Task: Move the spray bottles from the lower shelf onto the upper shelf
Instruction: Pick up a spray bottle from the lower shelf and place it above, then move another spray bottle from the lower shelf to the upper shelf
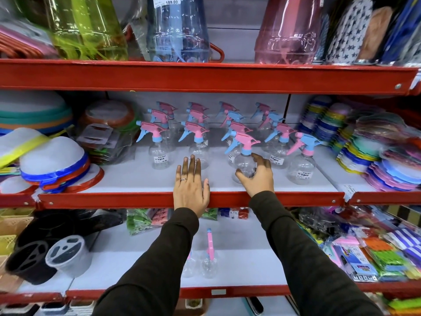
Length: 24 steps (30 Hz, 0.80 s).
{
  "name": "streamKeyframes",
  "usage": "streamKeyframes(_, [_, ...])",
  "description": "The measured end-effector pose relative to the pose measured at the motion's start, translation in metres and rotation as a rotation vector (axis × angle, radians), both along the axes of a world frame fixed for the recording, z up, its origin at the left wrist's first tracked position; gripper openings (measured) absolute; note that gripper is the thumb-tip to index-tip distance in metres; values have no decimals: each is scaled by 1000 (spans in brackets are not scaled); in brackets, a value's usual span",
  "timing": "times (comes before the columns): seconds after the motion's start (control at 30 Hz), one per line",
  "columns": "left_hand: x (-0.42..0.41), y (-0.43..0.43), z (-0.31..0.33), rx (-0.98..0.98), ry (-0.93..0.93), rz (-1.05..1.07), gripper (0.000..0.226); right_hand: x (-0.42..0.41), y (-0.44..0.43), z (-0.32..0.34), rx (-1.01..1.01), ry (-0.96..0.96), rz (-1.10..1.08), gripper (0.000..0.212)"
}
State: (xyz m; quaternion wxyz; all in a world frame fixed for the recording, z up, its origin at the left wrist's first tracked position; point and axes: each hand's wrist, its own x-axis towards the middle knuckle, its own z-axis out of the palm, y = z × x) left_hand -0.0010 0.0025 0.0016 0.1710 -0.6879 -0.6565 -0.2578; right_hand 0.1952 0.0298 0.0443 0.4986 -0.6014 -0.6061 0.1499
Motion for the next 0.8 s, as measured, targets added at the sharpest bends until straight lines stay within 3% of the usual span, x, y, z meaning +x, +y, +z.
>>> streamKeyframes(0.2, [-1, -1, 1, -13, 10, 7, 68, -1, 0, 2, -7, -15, -4, 64])
streamKeyframes(0.37, [-1, -3, 3, -26, 8, -4, 68, 0, -6, -4, -12, 53, -19, 78])
streamKeyframes(0.8, [-10, -17, 7, -61, -18, -49, 69, -34, -78, -27, 259, -38, -100, 37])
